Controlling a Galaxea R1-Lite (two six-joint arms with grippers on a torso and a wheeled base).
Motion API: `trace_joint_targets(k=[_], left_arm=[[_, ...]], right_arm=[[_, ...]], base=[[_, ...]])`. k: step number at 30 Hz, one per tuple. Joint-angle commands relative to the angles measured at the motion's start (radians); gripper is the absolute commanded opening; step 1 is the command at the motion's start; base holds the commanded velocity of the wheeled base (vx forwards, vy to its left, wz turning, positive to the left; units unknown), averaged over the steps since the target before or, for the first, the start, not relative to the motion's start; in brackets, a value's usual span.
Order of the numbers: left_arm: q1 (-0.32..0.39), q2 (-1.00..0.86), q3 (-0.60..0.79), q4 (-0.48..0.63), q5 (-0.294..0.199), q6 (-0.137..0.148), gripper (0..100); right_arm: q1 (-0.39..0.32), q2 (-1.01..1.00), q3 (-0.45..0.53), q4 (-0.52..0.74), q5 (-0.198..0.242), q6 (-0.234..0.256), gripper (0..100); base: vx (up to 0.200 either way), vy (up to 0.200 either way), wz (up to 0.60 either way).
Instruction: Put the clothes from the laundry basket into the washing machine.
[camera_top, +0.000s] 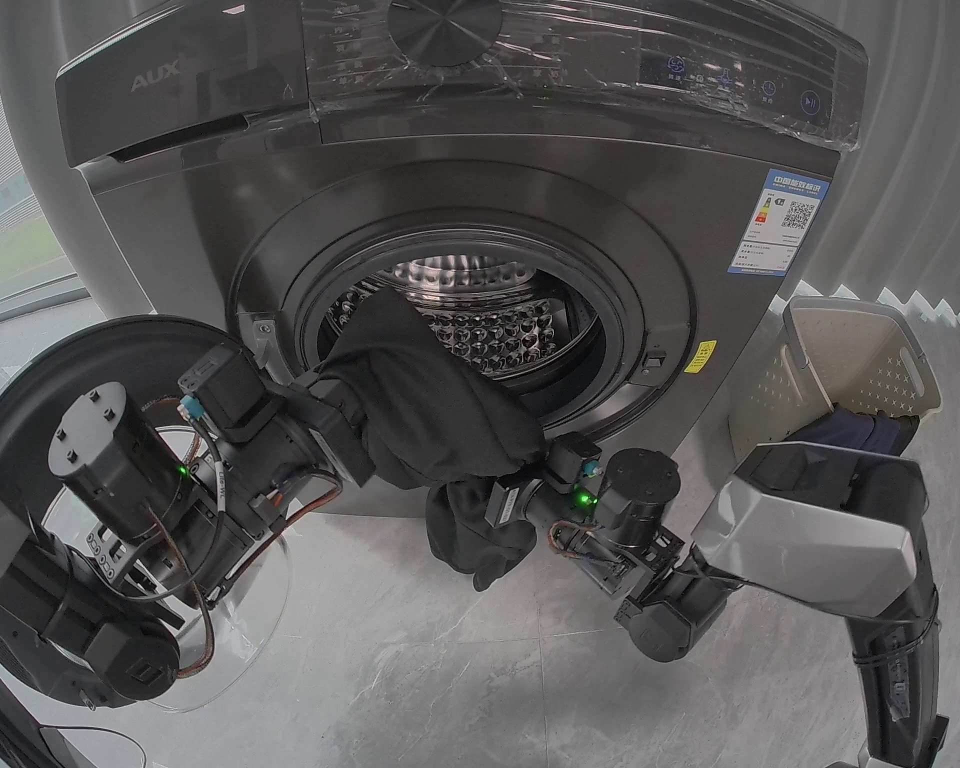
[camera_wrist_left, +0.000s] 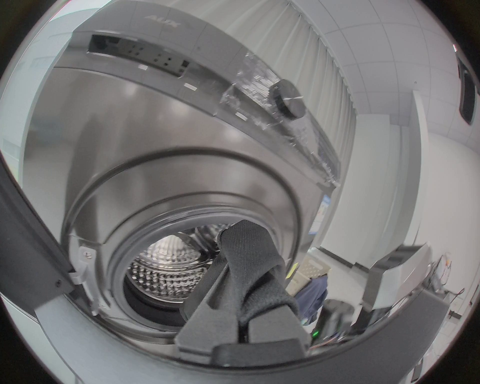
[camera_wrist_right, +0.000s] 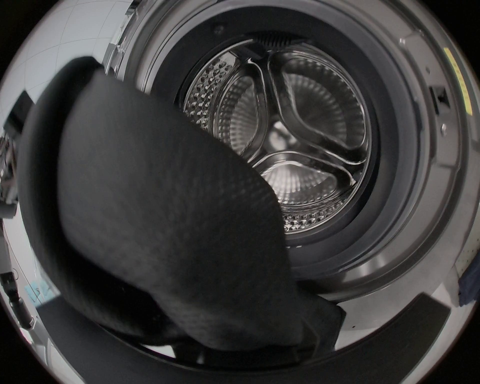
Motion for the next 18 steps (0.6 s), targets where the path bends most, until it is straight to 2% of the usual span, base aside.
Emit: trace_joint_targets(k=[1, 2, 3, 8, 18], left_arm=[[0.071, 0.047, 0.04, 0.001, -0.004, 0.028, 0], [0.071, 0.047, 0.04, 0.001, -0.004, 0.028, 0], [0.074, 0.069, 0.073, 0.001, -0.006, 0.042, 0], [0.069, 0.139, 0.156, -0.002, -0.009, 0.069, 0], [0.065, 0.187, 0.196, -0.004, -0.009, 0.072, 0]], right_arm=[[-0.025, -0.121, 0.077, -0.009, 0.001, 0.001, 0], [-0.025, -0.121, 0.077, -0.009, 0.001, 0.001, 0], [-0.028, -0.155, 0.089, -0.007, 0.001, 0.001, 0], [-0.023, -0.216, 0.133, -0.007, 0.001, 0.001, 0], [-0.011, -0.276, 0.162, -0.007, -0.002, 0.007, 0]], base=[[0.0, 0.0, 0.0], [0.0, 0.0, 0.0], [0.0, 0.0, 0.0], [0.0, 0.0, 0.0], [0.0, 0.0, 0.0]])
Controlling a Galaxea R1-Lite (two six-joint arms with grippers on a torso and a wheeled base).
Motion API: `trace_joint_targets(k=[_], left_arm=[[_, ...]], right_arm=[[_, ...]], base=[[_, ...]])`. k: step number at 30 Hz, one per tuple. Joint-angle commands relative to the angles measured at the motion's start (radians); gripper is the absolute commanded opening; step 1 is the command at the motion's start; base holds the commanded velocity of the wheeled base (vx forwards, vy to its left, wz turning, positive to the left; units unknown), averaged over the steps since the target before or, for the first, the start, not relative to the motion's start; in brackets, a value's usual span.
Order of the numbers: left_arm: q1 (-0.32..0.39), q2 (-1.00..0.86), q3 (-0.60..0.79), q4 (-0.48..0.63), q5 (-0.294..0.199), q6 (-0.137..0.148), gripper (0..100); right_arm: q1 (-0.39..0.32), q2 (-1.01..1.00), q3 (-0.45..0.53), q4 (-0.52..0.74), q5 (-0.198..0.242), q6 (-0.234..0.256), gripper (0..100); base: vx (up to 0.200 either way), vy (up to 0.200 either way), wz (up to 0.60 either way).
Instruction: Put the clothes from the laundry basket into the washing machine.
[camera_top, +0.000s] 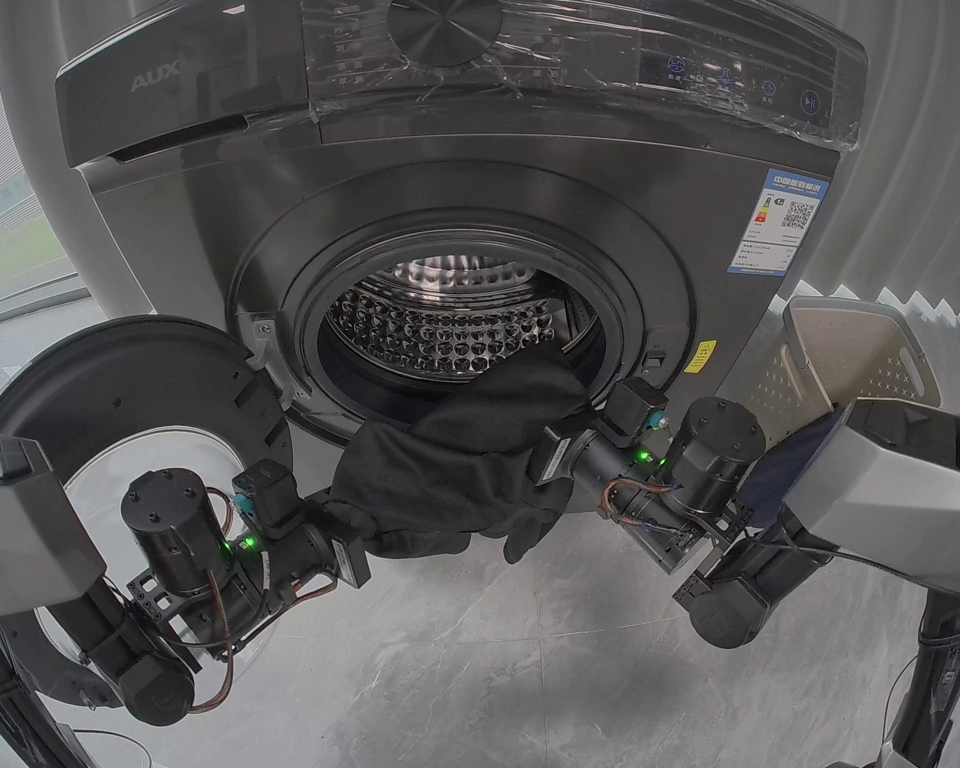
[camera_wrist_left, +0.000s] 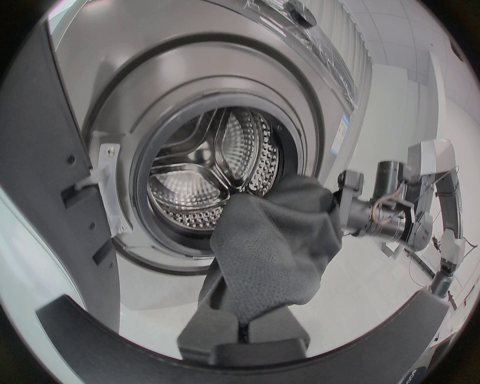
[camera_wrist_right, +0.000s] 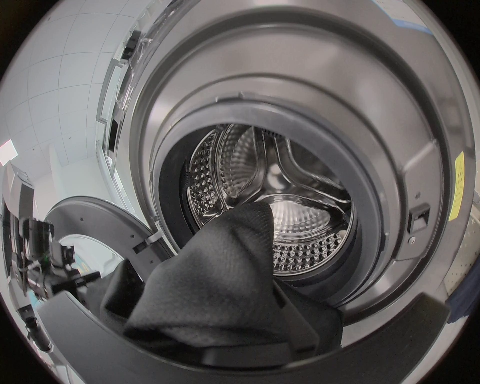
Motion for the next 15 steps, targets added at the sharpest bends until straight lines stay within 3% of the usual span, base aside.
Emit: trace_joint_targets(k=[1, 8, 15], left_arm=[[-0.001, 0.035, 0.028, -0.004, 0.001, -0.001, 0], [-0.004, 0.038, 0.029, -0.004, 0.001, -0.001, 0], [-0.006, 0.061, 0.04, -0.004, 0.001, -0.001, 0]], right_arm=[[0.004, -0.059, 0.029, 0.0, 0.0, 0.004, 0], [0.014, -0.071, 0.037, 0.0, 0.0, 0.007, 0], [0.02, -0.084, 0.028, 0.003, -0.028, 0.005, 0]], base=[[0.0, 0.0, 0.0], [0.0, 0.0, 0.0], [0.0, 0.0, 0.0]])
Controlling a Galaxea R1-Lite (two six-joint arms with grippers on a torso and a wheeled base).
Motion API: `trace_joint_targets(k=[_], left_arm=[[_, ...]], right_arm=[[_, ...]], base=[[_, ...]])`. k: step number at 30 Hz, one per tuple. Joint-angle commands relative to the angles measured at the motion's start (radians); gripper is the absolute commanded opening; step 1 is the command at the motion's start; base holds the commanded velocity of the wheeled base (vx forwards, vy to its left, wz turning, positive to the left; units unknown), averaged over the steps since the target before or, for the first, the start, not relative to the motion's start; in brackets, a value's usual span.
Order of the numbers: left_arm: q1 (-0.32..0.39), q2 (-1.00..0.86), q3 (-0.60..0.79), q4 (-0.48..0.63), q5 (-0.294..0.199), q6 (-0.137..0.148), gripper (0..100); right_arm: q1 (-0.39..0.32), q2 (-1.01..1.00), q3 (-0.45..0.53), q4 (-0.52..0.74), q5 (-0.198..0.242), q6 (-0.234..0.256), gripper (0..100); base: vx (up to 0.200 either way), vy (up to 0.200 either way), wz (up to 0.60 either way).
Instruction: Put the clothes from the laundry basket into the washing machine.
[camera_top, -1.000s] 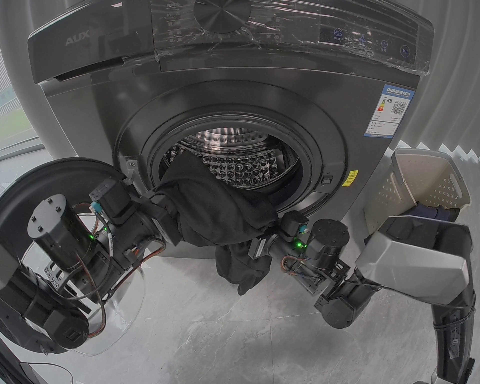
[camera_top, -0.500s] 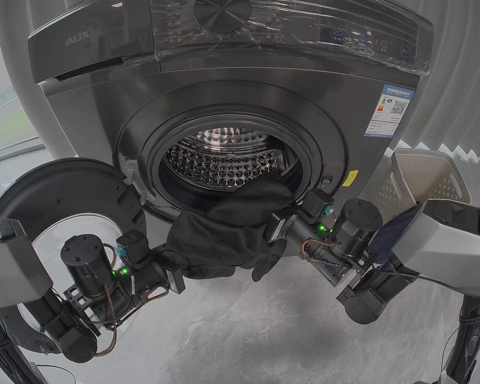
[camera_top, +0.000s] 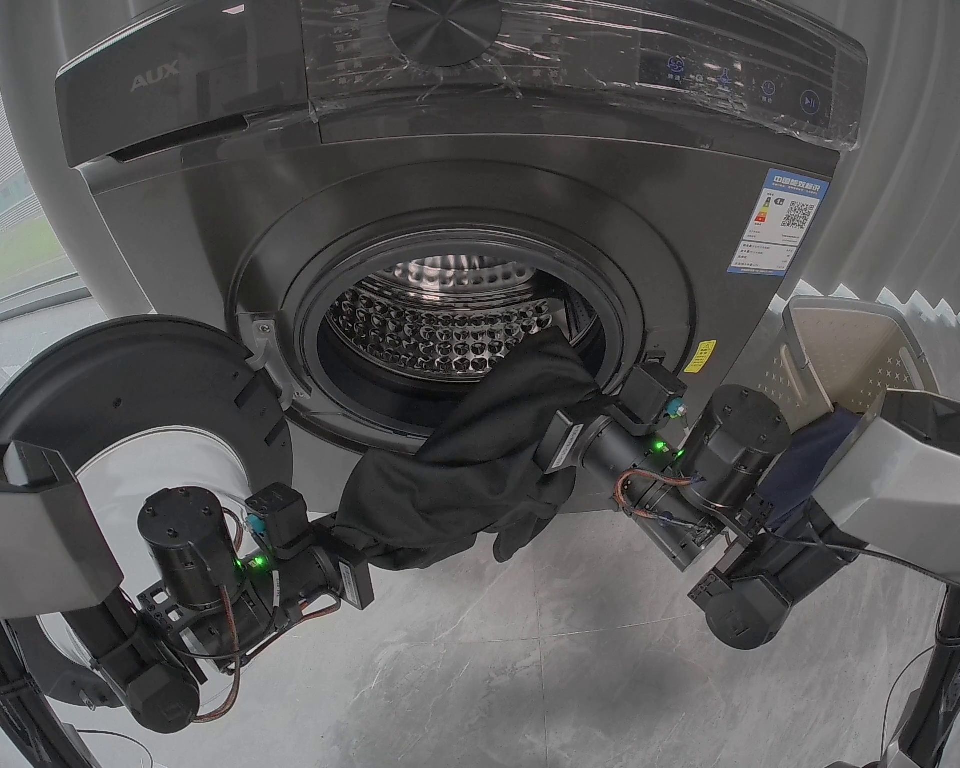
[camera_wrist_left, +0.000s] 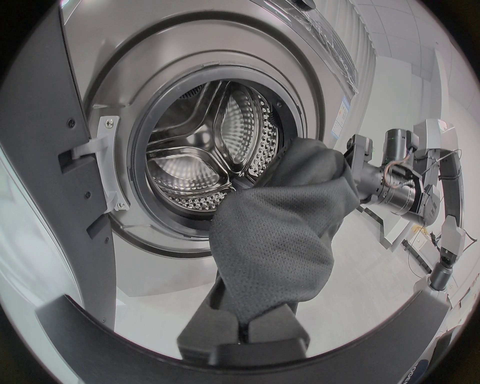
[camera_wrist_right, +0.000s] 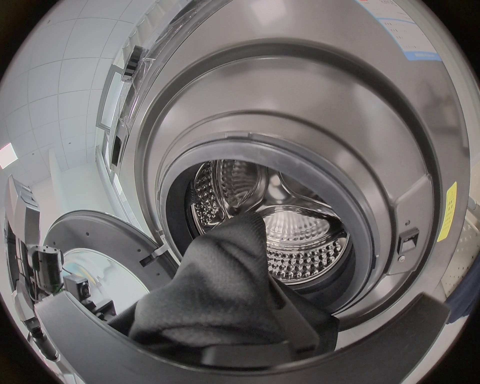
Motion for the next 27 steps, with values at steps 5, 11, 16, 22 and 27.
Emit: trace_joint_targets(k=[5, 11, 16, 22, 27], left_arm=[[0.0, 0.029, 0.008, -0.004, 0.0, 0.0, 100], [0.0, 0.047, 0.057, -0.002, -0.001, -0.01, 100], [-0.057, 0.091, 0.164, -0.004, -0.047, 0.012, 100], [-0.094, 0.098, 0.219, -0.004, -0.069, 0.032, 100], [-0.105, 0.096, 0.239, -0.004, -0.1, 0.046, 100]], right_arm=[[0.014, -0.02, -0.003, 0.004, -0.001, -0.003, 0], [0.015, -0.023, -0.003, 0.004, -0.004, -0.001, 0], [0.015, -0.027, 0.003, -0.001, -0.004, -0.001, 0], [0.017, -0.024, 0.006, -0.002, -0.006, -0.001, 0], [0.015, -0.018, 0.006, -0.002, -0.004, 0.001, 0]], base=[[0.0, 0.0, 0.0], [0.0, 0.0, 0.0], [0.0, 0.0, 0.0], [0.0, 0.0, 0.0], [0.0, 0.0, 0.0]])
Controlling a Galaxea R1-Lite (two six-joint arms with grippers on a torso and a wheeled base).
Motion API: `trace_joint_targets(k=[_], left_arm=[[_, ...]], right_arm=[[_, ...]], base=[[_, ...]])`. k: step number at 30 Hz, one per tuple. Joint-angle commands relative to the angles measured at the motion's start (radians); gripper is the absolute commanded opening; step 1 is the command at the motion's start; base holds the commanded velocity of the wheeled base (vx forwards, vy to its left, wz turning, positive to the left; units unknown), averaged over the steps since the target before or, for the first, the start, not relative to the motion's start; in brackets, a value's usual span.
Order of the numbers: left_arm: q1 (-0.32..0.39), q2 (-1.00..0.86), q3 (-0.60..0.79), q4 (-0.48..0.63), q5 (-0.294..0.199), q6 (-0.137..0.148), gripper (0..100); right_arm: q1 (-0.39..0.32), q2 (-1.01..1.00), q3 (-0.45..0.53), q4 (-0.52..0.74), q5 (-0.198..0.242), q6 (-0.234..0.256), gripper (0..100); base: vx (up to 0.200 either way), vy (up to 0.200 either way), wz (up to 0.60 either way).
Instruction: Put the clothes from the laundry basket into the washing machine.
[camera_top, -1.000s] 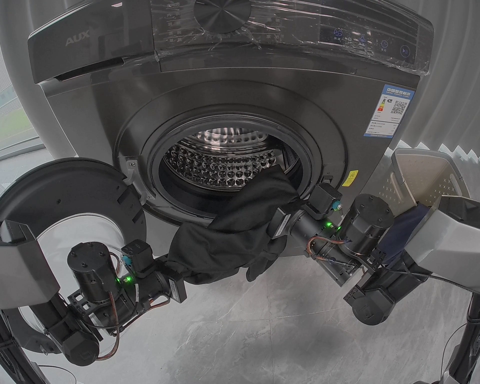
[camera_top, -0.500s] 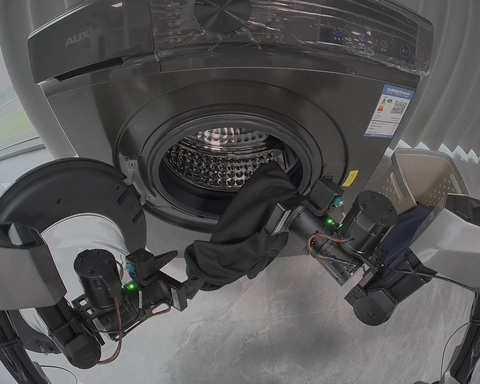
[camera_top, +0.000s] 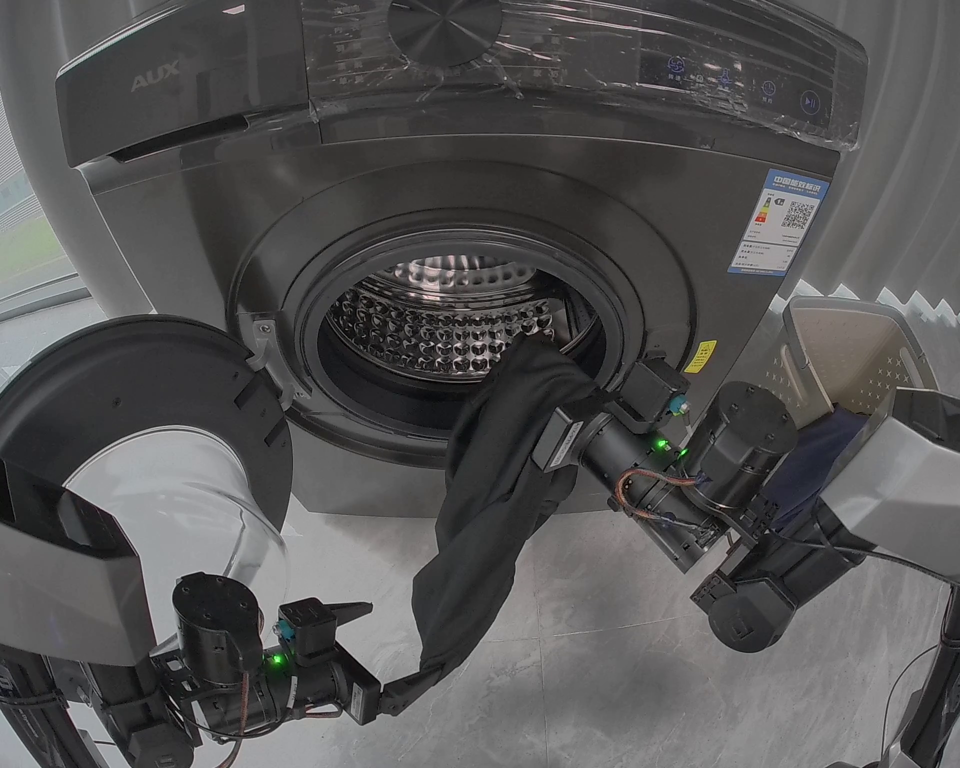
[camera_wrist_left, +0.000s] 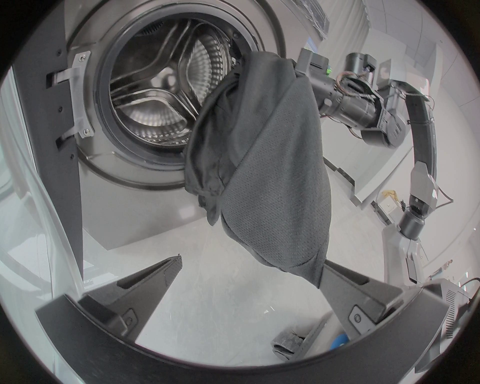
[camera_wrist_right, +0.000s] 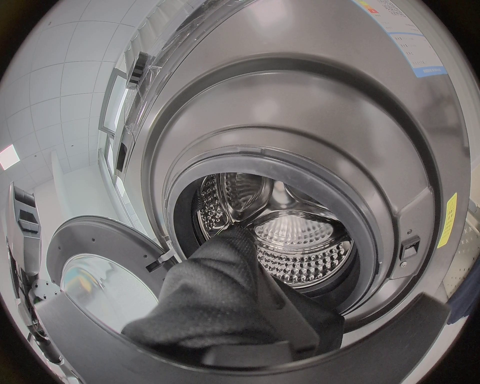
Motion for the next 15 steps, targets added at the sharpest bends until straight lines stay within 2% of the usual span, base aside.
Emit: trace_joint_targets(k=[1, 7, 10, 12, 15], left_arm=[[-0.018, 0.009, 0.011, -0.003, -0.006, 0.004, 100], [-0.056, -0.037, -0.042, -0.004, -0.002, 0.004, 100], [-0.073, -0.075, -0.029, -0.003, -0.003, 0.0, 100], [-0.101, -0.08, 0.004, -0.003, -0.003, -0.006, 100], [-0.107, -0.066, 0.037, -0.003, -0.005, -0.008, 100]], right_arm=[[0.0, 0.006, 0.001, -0.001, 0.001, 0.001, 0], [0.0, 0.006, 0.0, 0.0, -0.001, 0.0, 0], [-0.019, 0.001, -0.015, 0.006, 0.001, -0.002, 0], [-0.068, 0.004, -0.028, 0.0, 0.01, -0.003, 0], [-0.085, -0.003, -0.026, 0.0, 0.01, -0.005, 0]], base=[[0.0, 0.0, 0.0], [0.0, 0.0, 0.0], [0.0, 0.0, 0.0], [0.0, 0.0, 0.0], [0.0, 0.0, 0.0]])
